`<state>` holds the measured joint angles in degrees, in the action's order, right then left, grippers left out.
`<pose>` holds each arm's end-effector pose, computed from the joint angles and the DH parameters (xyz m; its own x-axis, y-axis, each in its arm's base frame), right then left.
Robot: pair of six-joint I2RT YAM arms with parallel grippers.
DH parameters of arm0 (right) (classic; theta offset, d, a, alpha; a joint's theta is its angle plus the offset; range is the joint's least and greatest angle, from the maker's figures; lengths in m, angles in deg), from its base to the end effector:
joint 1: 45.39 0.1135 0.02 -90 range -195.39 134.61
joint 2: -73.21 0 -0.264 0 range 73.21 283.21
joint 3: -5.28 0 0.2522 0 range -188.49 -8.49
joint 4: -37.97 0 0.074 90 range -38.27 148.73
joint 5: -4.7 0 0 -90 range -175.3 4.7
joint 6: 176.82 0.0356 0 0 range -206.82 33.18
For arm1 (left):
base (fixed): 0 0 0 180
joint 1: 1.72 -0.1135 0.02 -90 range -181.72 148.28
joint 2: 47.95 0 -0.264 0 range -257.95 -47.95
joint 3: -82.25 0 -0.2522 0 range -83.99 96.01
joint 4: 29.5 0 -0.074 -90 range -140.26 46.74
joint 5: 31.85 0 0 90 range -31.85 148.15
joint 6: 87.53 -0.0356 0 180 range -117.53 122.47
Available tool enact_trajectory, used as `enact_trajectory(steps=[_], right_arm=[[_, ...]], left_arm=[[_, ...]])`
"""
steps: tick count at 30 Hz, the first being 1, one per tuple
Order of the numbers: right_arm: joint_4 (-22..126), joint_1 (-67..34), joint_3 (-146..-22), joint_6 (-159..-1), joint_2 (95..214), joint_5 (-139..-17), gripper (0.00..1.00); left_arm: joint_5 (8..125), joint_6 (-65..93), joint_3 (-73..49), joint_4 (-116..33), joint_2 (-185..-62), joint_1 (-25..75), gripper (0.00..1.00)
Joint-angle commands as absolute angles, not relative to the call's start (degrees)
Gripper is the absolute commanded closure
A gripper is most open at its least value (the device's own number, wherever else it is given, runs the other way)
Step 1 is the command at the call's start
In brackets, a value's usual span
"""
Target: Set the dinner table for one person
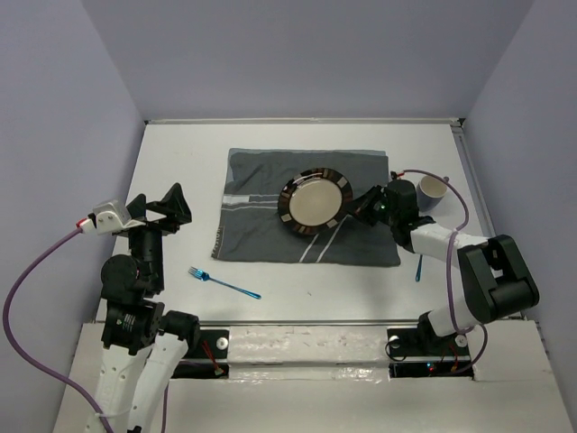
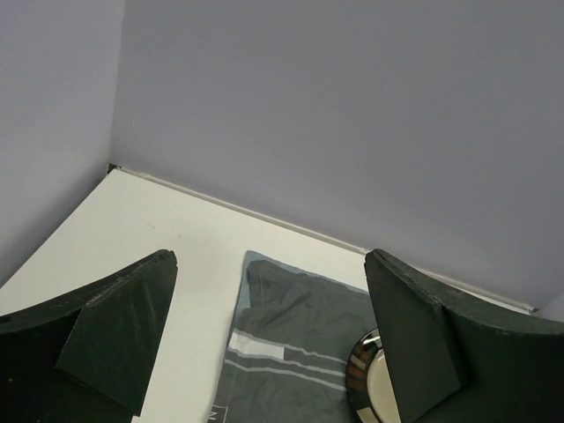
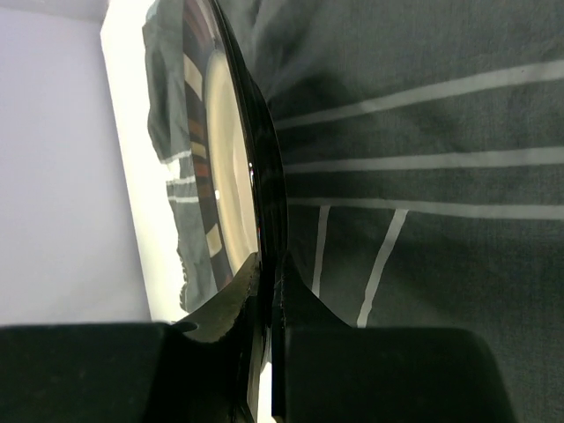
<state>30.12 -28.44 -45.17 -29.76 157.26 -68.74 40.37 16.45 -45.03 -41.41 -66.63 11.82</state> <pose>0.2841 0.0972 0.1895 -0.6666 0.6378 -0.3858 0.0633 0.5642 0.8232 0.0792 -0.0079 0.3799 0.3680 -0.3252 -0.8711 0.0380 0.9413 -0.3354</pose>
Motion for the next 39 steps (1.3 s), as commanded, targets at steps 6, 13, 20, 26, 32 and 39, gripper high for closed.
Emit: enact_trajectory(steps=[6,13,20,26,32,39], right_arm=[[12.27,-28.25,-49.53,-24.94,158.10,-60.43,1.00],[11.73,-28.25,-51.37,-25.55,167.51,-58.49,1.00],[21.27,-28.25,-52.33,-32.83,170.07,-61.91,0.63],[38.44,-28.25,-55.42,-43.64,163.93,-68.06,0.27],[51.10,-28.25,-55.51,-51.48,152.07,-80.09,0.22],[66.57,-30.26,-64.28,-62.28,143.71,-103.38,0.29]], left_arm=[[41.45,16.18,-44.71,-39.22,-67.29,12.08,0.01],[41.54,16.18,-44.79,-39.30,-67.20,12.08,0.01],[41.89,16.27,-44.79,-39.22,-67.38,12.08,0.01],[42.24,16.36,-44.71,-39.22,-67.29,12.00,0.01],[43.03,16.62,-44.44,-39.13,-67.11,12.00,0.01],[47.16,17.06,-44.27,-38.78,-65.62,12.08,0.01]])
